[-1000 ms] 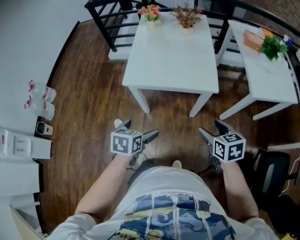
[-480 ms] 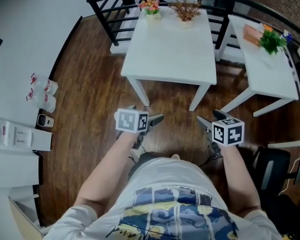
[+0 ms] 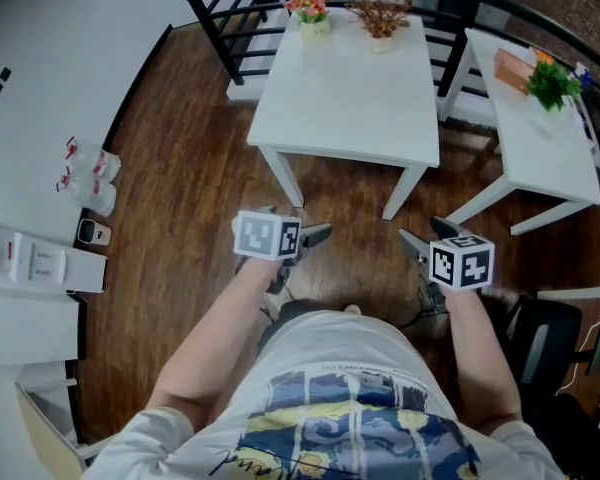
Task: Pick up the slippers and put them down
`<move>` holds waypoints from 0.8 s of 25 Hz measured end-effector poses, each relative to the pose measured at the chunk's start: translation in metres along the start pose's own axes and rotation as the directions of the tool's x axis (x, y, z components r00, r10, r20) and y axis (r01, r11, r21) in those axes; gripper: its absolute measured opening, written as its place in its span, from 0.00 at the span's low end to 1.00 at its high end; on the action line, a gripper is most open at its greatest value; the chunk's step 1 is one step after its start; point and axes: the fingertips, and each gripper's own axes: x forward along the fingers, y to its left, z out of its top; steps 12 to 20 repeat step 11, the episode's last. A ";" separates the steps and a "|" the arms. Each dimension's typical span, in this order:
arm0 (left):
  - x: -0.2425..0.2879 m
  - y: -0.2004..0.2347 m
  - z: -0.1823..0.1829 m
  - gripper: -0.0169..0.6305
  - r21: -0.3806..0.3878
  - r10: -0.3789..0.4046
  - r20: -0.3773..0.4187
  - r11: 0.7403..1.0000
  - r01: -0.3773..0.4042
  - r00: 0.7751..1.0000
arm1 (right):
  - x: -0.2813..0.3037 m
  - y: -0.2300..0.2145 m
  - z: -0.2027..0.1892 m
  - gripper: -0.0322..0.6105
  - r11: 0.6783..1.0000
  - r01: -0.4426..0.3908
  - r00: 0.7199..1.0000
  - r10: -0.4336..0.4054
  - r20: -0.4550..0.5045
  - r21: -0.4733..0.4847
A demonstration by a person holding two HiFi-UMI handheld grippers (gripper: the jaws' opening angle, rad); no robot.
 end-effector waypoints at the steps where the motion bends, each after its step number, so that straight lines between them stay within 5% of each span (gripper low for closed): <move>1: 0.000 -0.001 0.000 0.92 0.001 0.000 0.000 1.000 0.000 1.000 | 0.000 0.000 -0.001 0.60 1.000 0.001 1.000 -0.001 -0.002 -0.002; 20: 0.001 -0.002 -0.004 0.92 0.008 0.004 -0.004 1.000 -0.004 1.000 | -0.001 -0.002 -0.009 0.60 1.000 0.002 1.000 -0.002 -0.011 -0.003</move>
